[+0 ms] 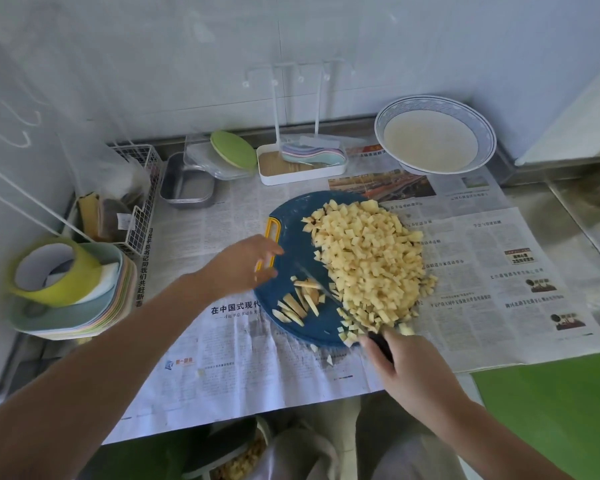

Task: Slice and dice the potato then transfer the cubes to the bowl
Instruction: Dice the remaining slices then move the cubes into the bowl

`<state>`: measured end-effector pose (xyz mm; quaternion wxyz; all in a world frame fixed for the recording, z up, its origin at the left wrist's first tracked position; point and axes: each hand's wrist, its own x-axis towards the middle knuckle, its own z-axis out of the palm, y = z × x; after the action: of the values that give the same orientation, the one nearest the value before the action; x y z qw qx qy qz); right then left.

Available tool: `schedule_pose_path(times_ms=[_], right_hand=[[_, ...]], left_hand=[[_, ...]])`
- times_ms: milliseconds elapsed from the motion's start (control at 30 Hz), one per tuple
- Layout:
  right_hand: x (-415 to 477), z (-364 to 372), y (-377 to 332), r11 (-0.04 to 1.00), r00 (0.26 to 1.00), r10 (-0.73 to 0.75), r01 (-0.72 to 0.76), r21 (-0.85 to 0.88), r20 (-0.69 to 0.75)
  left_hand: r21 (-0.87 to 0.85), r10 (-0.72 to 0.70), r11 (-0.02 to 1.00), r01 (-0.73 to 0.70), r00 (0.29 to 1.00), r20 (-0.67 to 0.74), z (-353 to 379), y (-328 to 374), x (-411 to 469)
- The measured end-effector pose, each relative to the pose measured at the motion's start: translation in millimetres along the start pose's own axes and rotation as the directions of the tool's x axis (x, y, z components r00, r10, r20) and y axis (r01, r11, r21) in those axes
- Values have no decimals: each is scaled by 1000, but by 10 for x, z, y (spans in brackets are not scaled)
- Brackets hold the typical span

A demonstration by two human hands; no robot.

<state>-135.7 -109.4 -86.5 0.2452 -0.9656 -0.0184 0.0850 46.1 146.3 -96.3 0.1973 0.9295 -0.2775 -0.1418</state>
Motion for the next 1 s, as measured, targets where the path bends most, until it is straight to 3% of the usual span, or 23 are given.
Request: schedule_pose_path(times_ms=[67,133,233,333,567,667,800,900,1000], right_hand=[[-15,5,40,990,995,85,-79,115,-48],[8,-1,48,974,988,144,-131,182,-58],[12,-6,19,966,985,167,-153,208,-49],[8,0,2,968,984,174,-165,190,-34],[16,149,9,975,983,181,-177,132,-16],[-22,237,-62,956,978,206,-204,208,15],[-59,390,-167,929,972,230,-234,288,50],[-37,488,-239,932,965,254,-263,249,65],[1,502,-281,950,964,259,-265,165,59]], left_hand=[[170,273,946,-276,961,38,252,49,-28],[254,439,862,-440,896,63,479,101,-12],[244,445,856,-455,890,100,680,72,40],[195,451,876,-440,893,-11,835,13,12],[113,323,946,-303,900,-291,996,-2,-90],[6,152,987,-163,906,-395,1130,92,-189],[-91,-107,993,70,848,-519,1275,370,-268],[-189,-237,969,159,817,-526,1336,528,-277],[-247,-272,954,172,844,-461,1279,532,-285]])
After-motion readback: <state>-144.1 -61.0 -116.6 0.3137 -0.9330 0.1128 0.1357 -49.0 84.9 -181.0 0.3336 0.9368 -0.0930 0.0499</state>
